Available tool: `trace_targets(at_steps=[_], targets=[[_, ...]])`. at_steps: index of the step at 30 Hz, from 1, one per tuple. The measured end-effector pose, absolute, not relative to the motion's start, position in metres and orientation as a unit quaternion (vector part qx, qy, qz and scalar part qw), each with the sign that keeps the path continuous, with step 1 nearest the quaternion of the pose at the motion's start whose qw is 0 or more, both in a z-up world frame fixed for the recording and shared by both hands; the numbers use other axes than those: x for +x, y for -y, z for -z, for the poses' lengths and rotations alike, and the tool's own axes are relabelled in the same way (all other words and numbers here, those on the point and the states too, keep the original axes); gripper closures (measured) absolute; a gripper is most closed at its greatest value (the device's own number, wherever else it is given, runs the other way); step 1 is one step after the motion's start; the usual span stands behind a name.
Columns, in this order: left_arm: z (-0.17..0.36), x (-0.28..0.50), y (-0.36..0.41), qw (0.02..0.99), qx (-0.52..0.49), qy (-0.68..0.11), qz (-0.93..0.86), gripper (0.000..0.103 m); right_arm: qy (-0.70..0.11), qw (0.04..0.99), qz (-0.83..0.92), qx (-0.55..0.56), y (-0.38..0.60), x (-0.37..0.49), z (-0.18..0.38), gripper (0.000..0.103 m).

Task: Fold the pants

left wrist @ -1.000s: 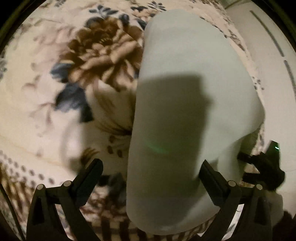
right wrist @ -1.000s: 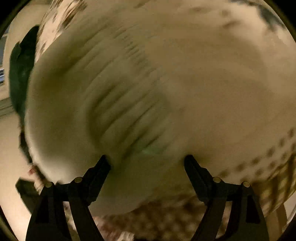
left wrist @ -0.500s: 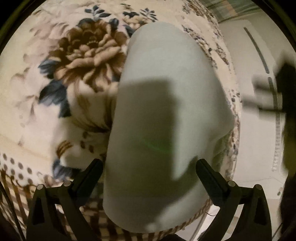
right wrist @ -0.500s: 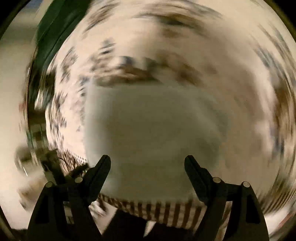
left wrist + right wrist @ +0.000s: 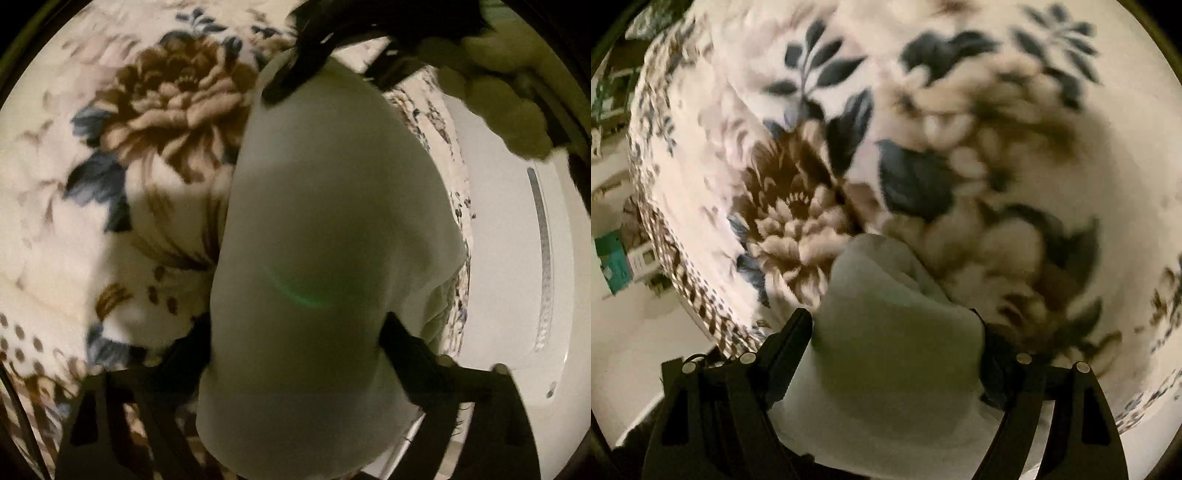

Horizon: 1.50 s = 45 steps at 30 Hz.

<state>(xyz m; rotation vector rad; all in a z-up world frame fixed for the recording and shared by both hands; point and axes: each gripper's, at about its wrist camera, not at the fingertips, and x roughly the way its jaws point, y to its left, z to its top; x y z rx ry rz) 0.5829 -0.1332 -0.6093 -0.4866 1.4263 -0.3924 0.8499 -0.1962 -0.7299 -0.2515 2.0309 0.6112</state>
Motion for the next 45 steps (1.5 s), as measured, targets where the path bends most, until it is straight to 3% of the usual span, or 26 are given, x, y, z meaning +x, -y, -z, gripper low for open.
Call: trace_targets(at_steps=[1, 4, 14, 15, 17, 21, 23, 25, 31, 37, 45], targets=[[0.609, 0.582, 0.133, 0.715, -0.219, -0.639, 0.178, 0.026, -0.838, 0.475, -0.247, -0.109, 0.195, 0.849, 0.735, 0.046], [0.612, 0.576, 0.129, 0.718, -0.224, -0.635, 0.175, 0.029, -0.844, 0.478, -0.225, -0.094, 0.200, 0.859, 0.744, 0.054], [0.611, 0.579, 0.136, 0.714, -0.227, -0.641, 0.167, 0.027, -0.854, 0.484, -0.191, -0.008, 0.226, 0.873, 0.763, 0.053], [0.611, 0.580, 0.127, 0.711, -0.229, -0.643, 0.167, 0.024, -0.852, 0.486, -0.195, -0.010, 0.226, 0.872, 0.761, 0.052], [0.609, 0.580, 0.123, 0.702, -0.238, -0.651, 0.165, 0.023, -0.842, 0.496, -0.212, -0.029, 0.219, 0.869, 0.753, 0.039], [0.594, 0.584, 0.116, 0.693, -0.248, -0.660, 0.152, 0.021, -0.797, 0.552, -0.246, -0.027, 0.227, 0.863, 0.715, 0.028], [0.581, 0.584, 0.110, 0.707, -0.242, -0.650, 0.137, 0.018, -0.749, 0.609, -0.260, 0.016, 0.253, 0.858, 0.683, 0.013], [0.560, 0.585, 0.103, 0.741, -0.228, -0.619, 0.126, 0.000, -0.720, 0.639, -0.262, 0.062, 0.280, 0.847, 0.661, 0.012], [0.531, 0.605, 0.111, 0.770, -0.164, -0.603, 0.130, 0.000, -0.680, 0.700, -0.143, 0.165, 0.407, 0.755, 0.626, 0.012], [0.575, 0.618, 0.137, 0.711, -0.164, -0.667, 0.149, 0.000, -0.681, 0.631, 0.008, 0.372, 0.511, 0.600, 0.682, 0.012], [0.605, 0.624, 0.146, 0.679, -0.158, -0.699, 0.159, 0.001, -0.591, 0.543, -0.024, 0.596, 0.491, 0.505, 0.791, 0.012]])
